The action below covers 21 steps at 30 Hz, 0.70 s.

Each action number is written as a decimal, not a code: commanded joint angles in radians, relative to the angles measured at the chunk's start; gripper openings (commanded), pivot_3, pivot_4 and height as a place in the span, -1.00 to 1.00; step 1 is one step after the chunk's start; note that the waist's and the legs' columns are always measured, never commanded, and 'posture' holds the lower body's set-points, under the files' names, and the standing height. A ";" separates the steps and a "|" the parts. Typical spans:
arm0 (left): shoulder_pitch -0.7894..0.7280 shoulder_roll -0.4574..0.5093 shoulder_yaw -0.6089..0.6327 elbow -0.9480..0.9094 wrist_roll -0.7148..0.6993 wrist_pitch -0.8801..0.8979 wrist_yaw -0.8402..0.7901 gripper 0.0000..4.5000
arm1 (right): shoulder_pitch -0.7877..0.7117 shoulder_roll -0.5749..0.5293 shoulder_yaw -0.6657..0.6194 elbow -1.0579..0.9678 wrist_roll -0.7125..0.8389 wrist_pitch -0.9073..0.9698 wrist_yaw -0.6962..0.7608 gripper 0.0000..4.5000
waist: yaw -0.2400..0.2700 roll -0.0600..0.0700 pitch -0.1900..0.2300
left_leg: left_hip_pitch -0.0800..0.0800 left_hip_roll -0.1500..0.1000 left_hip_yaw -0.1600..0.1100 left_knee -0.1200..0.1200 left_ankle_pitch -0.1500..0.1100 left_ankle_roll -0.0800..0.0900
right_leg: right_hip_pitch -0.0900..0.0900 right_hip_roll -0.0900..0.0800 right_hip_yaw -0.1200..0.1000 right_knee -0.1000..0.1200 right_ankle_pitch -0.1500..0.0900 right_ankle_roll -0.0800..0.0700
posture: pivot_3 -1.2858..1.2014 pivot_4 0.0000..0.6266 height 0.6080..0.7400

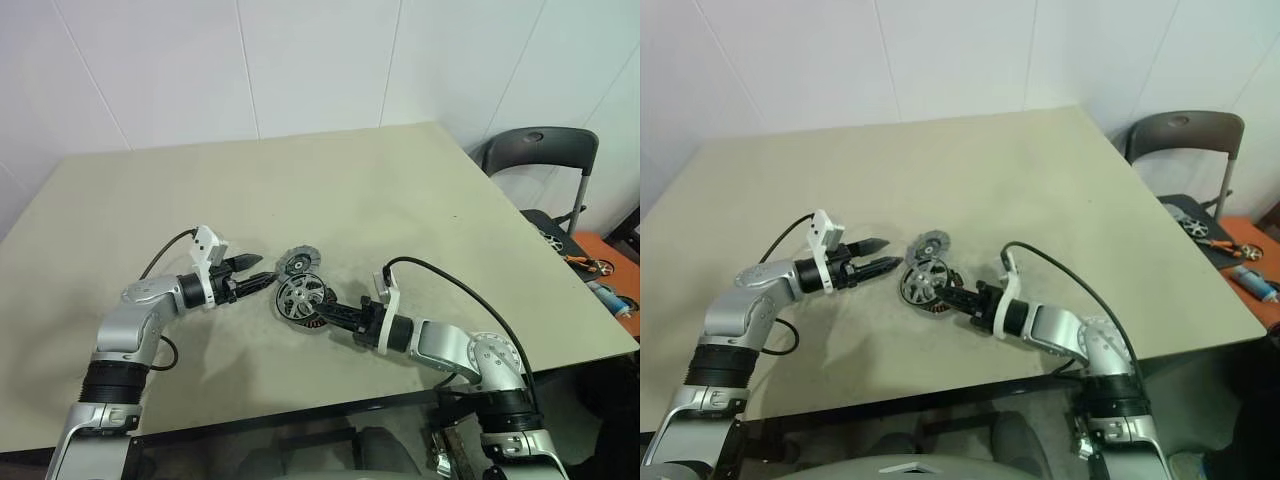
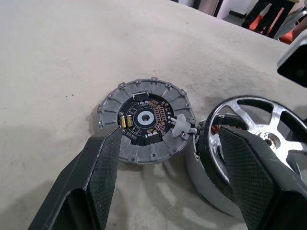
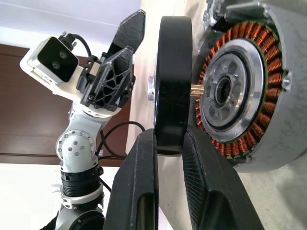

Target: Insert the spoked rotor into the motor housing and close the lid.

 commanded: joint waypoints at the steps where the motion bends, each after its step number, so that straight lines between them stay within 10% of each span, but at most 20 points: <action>1: -0.005 0.014 0.018 -0.046 -0.018 0.006 0.001 0.51 | 0.009 0.012 -0.025 -0.018 -0.001 -0.003 0.013 -0.83 | -0.001 0.000 0.000 | 0.000 0.000 0.000 0.000 0.000 0.000 | 0.000 0.000 0.000 0.000 0.000 0.000 | 0.03 -1.00 1.00; 21: 0.007 0.015 0.012 -0.083 -0.018 0.033 0.004 0.51 | 0.020 0.010 -0.069 0.004 -0.068 -0.004 0.046 -0.83 | 0.001 0.000 0.000 | 0.001 0.000 0.000 0.001 0.000 0.000 | 0.003 0.000 0.000 0.000 0.000 0.000 | 0.03 -1.00 1.00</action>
